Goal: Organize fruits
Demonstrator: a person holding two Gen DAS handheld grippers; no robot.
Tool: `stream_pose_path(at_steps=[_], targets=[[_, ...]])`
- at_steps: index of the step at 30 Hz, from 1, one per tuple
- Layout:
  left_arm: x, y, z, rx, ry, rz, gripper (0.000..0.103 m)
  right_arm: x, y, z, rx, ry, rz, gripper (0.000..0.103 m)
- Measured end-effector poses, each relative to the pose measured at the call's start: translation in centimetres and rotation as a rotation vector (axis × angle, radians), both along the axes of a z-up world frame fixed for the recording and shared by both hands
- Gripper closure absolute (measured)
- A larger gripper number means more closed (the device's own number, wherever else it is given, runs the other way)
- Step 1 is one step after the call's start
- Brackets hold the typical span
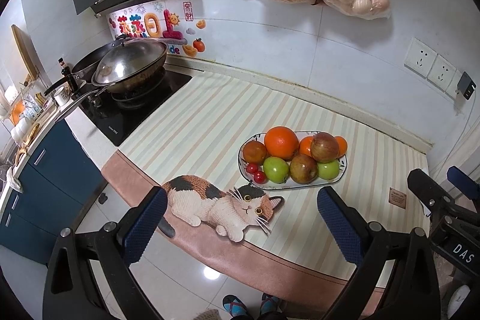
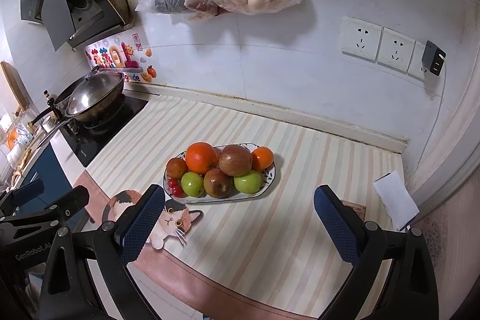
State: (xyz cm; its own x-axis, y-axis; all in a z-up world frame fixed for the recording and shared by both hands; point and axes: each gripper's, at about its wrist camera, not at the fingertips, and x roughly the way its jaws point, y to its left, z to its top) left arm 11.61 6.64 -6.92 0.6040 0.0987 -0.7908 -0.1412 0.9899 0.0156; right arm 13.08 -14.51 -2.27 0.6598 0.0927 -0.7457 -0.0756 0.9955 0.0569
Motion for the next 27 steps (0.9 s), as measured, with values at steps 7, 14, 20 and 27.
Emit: stream_pose_path(at_steps=[7,14,20,27], targets=[[-0.3,0.12,-0.32,0.006,0.011,0.011,0.001,-0.16,0.05,-0.41,-0.002,0.014,0.008,0.001],[-0.37,0.18,-0.5,0.009,0.015,0.016,0.001,-0.29,0.02,-0.87,-0.001,0.027,0.005,0.001],[-0.39,0.16,-0.48,0.009,0.015,0.014,0.001,-0.23,-0.11,-0.86,-0.002,0.023,0.005,0.001],[-0.28,-0.08,-0.37,0.008,0.013,0.008,0.001,-0.25,-0.12,-0.86,-0.003,0.022,0.003,0.001]])
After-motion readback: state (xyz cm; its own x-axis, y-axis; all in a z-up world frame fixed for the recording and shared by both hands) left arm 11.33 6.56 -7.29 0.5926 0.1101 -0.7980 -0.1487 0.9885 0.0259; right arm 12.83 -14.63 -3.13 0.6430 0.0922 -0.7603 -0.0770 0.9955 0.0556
